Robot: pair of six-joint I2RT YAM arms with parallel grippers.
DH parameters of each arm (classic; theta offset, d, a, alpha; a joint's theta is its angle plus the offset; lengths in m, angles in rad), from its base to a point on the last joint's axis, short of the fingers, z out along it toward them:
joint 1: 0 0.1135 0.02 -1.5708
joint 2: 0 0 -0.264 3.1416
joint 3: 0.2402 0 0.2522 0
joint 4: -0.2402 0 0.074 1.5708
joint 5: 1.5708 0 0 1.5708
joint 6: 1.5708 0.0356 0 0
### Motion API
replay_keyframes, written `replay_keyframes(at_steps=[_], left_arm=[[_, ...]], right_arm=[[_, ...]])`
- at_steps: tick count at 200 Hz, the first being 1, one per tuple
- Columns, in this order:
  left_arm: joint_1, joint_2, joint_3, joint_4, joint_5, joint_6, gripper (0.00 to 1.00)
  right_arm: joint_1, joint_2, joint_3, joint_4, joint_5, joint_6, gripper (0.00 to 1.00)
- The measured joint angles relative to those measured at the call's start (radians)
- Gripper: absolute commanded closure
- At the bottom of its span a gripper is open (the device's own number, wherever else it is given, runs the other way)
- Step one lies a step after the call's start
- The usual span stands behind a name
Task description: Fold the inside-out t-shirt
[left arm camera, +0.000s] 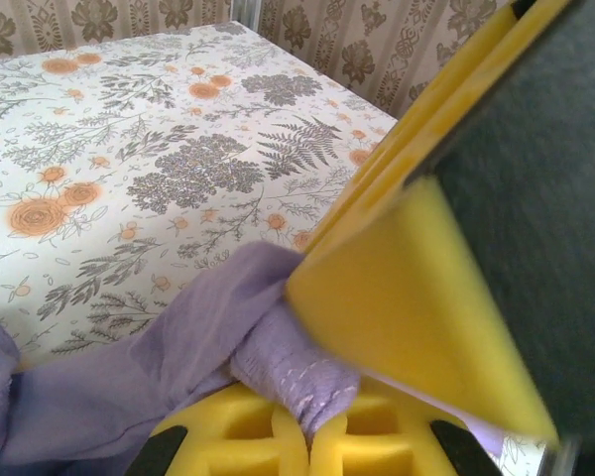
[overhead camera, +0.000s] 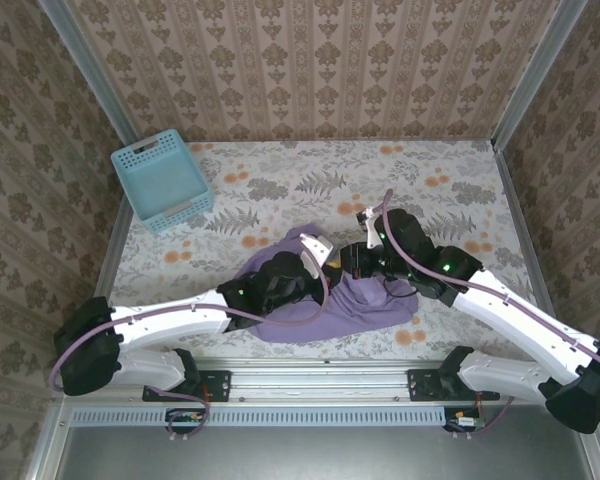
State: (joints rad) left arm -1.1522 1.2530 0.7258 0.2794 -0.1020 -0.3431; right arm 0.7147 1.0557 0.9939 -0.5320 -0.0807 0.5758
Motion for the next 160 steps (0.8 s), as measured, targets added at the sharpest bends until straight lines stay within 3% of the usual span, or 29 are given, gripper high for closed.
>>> replay_keyframes(at_steps=[45,71,87,129,146,160], left_arm=[[0.055,-0.037,-0.002,-0.035,0.019,-0.034,1.00],[0.074,-0.039,0.005,-0.094,0.035,-0.047,1.00],[0.080,-0.039,0.030,-0.155,0.038,-0.055,1.00],[0.115,-0.039,0.157,-0.330,0.049,-0.073,1.00],[0.123,-0.039,0.199,-0.396,0.058,-0.075,1.00],[0.127,-0.039,0.214,-0.431,0.065,-0.075,0.95]], right_arm=[[0.003,-0.121,-0.087,-0.029,0.062,-0.097,0.49],[0.054,-0.118,-0.175,-0.029,0.077,-0.131,0.46],[0.083,-0.079,-0.195,-0.038,0.100,-0.135,0.53],[0.093,-0.053,-0.190,-0.087,0.265,-0.145,0.92],[0.088,-0.074,-0.173,-0.098,0.309,-0.158,1.00],[0.079,-0.098,-0.152,-0.105,0.328,-0.160,1.00]])
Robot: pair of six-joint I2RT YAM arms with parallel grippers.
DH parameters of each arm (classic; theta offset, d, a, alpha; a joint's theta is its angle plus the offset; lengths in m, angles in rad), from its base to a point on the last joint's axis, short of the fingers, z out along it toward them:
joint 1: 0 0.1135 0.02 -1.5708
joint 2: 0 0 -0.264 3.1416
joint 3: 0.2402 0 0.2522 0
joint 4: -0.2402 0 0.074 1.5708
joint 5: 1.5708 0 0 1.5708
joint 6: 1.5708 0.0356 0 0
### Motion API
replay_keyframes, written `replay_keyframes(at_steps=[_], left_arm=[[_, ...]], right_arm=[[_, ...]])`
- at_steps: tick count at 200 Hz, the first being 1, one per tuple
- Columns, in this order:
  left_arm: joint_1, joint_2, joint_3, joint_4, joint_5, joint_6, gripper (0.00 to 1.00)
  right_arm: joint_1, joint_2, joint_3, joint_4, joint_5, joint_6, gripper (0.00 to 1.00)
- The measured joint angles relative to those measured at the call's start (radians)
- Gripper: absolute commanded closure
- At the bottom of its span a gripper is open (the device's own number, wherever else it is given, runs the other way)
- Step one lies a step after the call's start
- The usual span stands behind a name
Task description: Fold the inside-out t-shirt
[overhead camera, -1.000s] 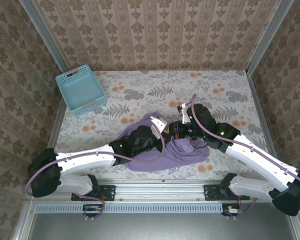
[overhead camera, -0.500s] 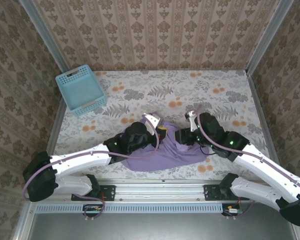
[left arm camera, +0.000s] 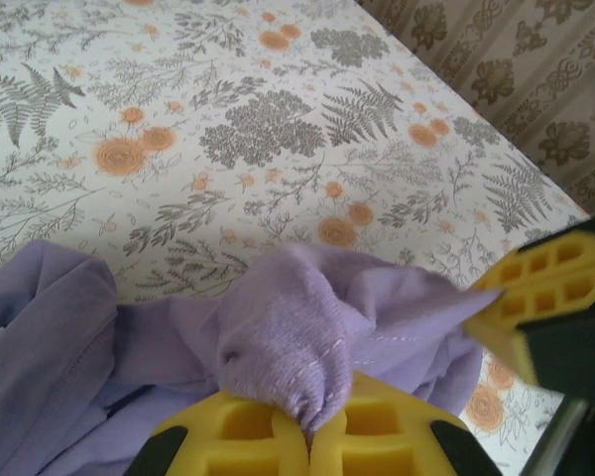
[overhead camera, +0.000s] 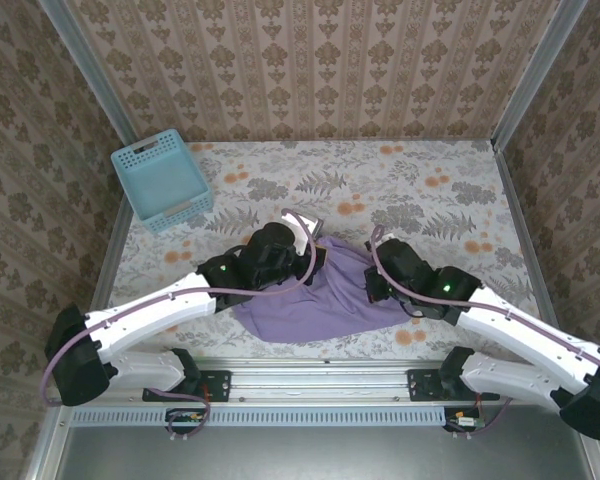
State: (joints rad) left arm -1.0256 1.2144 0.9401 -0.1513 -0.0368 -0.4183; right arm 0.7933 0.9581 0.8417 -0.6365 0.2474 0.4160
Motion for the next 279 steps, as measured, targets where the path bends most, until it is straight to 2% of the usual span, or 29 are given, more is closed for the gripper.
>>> replay_keyframes(at_steps=[17,47,76,102,121,134,160,181,205,240,279], left_arm=[[0.005,0.001,0.001,-0.029,0.011,0.000,0.89],[0.008,0.004,0.000,-0.050,0.014,0.002,0.76],[0.021,-0.006,-0.032,-0.034,0.014,-0.001,0.76],[0.035,-0.047,-0.081,-0.035,0.015,-0.008,0.82],[0.039,-0.063,-0.085,-0.035,0.014,-0.009,0.83],[0.039,-0.066,-0.085,-0.036,0.014,-0.009,0.80],[0.045,-0.062,-0.085,-0.040,0.017,-0.010,0.67],[0.053,-0.048,-0.084,-0.035,0.019,-0.020,0.63],[0.066,-0.010,-0.077,-0.019,0.040,-0.033,0.65],[0.087,0.079,-0.034,-0.008,0.052,-0.055,0.79],[0.155,0.106,-0.031,0.020,0.053,-0.085,0.93]], right_arm=[[-0.016,-0.029,0.018,0.002,0.000,0.000,1.00],[-0.035,-0.058,0.021,0.006,-0.086,-0.001,1.00],[-0.037,-0.059,0.021,0.008,-0.158,-0.001,1.00],[-0.037,-0.059,0.021,0.008,-0.186,-0.002,1.00],[-0.037,-0.059,0.019,0.010,-0.200,-0.002,1.00],[-0.037,-0.059,0.018,0.012,-0.206,-0.002,1.00],[-0.038,-0.061,0.011,0.036,-0.227,-0.006,1.00],[-0.038,-0.061,0.002,0.053,-0.240,-0.014,1.00],[-0.038,-0.060,-0.006,0.064,-0.257,-0.021,1.00],[-0.038,-0.060,-0.016,0.068,-0.261,-0.022,1.00],[-0.038,-0.074,-0.021,0.068,-0.259,-0.035,0.99]])
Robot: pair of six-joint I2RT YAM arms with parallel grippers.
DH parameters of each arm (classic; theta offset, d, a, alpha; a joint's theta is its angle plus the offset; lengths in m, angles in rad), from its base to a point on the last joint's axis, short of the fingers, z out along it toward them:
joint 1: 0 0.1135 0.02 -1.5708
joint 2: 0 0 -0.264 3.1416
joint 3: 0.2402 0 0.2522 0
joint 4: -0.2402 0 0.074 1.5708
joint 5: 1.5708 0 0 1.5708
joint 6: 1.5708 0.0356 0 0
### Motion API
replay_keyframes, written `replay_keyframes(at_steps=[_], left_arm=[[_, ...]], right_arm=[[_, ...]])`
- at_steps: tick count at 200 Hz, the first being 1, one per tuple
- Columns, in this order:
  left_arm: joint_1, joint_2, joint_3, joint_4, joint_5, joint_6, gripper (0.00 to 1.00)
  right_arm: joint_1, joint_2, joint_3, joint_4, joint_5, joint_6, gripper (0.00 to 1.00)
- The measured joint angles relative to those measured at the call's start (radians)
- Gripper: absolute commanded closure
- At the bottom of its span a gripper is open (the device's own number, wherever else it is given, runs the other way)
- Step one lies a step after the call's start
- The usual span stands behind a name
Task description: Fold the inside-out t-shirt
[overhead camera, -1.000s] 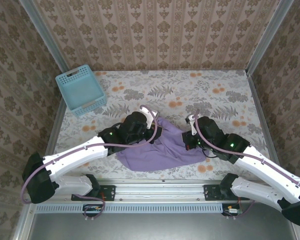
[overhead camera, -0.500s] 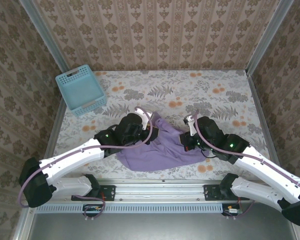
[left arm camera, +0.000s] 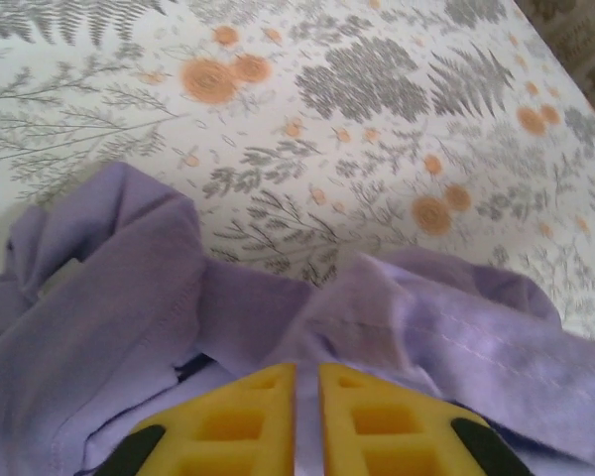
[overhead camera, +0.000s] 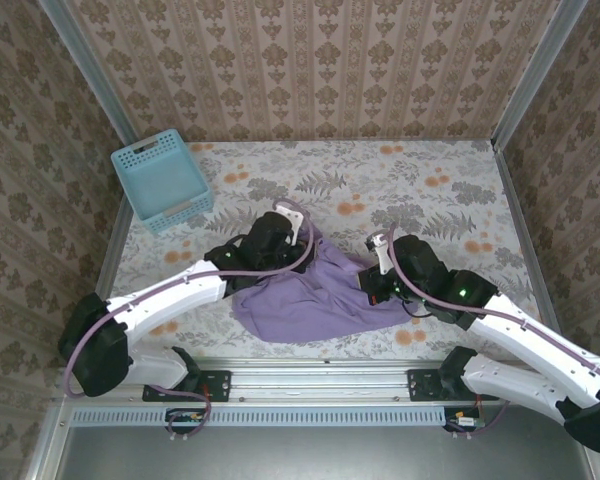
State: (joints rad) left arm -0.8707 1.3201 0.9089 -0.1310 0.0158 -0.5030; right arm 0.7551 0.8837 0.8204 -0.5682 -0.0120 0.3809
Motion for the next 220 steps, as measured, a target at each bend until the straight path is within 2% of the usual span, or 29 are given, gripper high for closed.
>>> replay_keyframes(at_steps=[23,68,92,135,171,197,220], left_arm=[[0.029,0.001,0.000,0.025,0.008,-0.011,0.97],[0.011,0.001,0.000,0.056,0.052,-0.011,0.73],[-0.025,0.001,0.000,0.053,0.053,-0.003,0.67],[-0.039,0.026,0.021,0.051,0.055,0.002,0.67],[-0.036,0.067,0.050,0.050,0.046,0.005,0.82],[-0.015,0.093,0.054,0.046,0.029,-0.002,0.97],[0.003,0.093,0.054,0.034,0.009,-0.003,1.00]], right_arm=[[0.000,-0.006,-0.002,0.000,0.000,-0.011,1.00],[0.000,-0.007,-0.005,-0.001,0.005,-0.012,1.00],[0.000,-0.007,-0.005,-0.001,0.005,-0.012,1.00],[0.000,-0.007,-0.005,0.000,0.004,-0.012,1.00],[0.000,-0.007,-0.011,0.000,0.004,-0.013,1.00],[0.000,-0.010,-0.013,-0.001,0.007,-0.016,1.00],[0.000,-0.026,-0.013,-0.015,0.031,-0.018,1.00]])
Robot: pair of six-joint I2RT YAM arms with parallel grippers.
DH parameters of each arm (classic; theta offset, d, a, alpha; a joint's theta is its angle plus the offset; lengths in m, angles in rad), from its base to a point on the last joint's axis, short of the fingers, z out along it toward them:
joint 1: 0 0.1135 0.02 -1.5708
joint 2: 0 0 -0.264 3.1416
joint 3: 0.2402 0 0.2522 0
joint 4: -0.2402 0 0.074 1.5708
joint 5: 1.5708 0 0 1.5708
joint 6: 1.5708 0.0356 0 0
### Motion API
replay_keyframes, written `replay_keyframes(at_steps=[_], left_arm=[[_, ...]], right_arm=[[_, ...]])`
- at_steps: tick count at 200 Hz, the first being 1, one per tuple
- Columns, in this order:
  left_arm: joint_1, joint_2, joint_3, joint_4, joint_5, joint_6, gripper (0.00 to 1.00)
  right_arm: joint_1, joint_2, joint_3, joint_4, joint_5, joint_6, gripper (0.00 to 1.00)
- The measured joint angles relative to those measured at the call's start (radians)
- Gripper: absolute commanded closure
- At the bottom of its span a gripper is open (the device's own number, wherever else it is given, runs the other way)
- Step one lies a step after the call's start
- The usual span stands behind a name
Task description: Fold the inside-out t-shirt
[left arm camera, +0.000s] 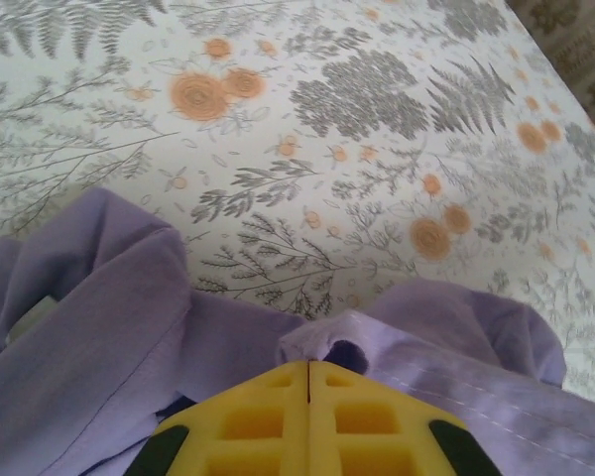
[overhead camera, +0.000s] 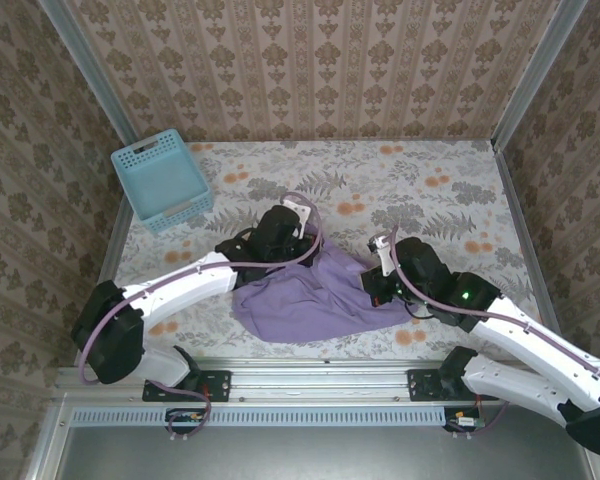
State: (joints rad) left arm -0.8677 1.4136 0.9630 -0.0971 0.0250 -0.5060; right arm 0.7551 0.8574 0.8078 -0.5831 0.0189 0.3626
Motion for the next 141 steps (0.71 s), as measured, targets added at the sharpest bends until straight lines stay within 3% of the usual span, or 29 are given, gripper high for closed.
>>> replay_keyframes(at_steps=[48,81,108,130,141], left_arm=[[0.013,-0.056,0.000,-0.023,-0.013,0.002,1.00],[0.013,-0.174,0.000,-0.035,-0.019,0.001,1.00],[0.018,-0.211,0.003,0.013,0.033,0.001,0.89],[0.013,-0.147,0.012,0.003,0.054,0.003,0.65],[0.009,-0.132,0.001,-0.029,0.035,0.000,0.60]], right_arm=[[-0.007,-0.027,0.000,-0.031,0.080,-0.001,1.00],[-0.092,-0.027,0.000,-0.050,0.134,0.026,1.00],[-0.154,-0.044,0.000,-0.076,0.212,0.057,1.00],[-0.170,-0.078,0.000,-0.095,0.269,0.077,1.00],[-0.173,-0.093,0.001,-0.107,0.293,0.087,1.00]])
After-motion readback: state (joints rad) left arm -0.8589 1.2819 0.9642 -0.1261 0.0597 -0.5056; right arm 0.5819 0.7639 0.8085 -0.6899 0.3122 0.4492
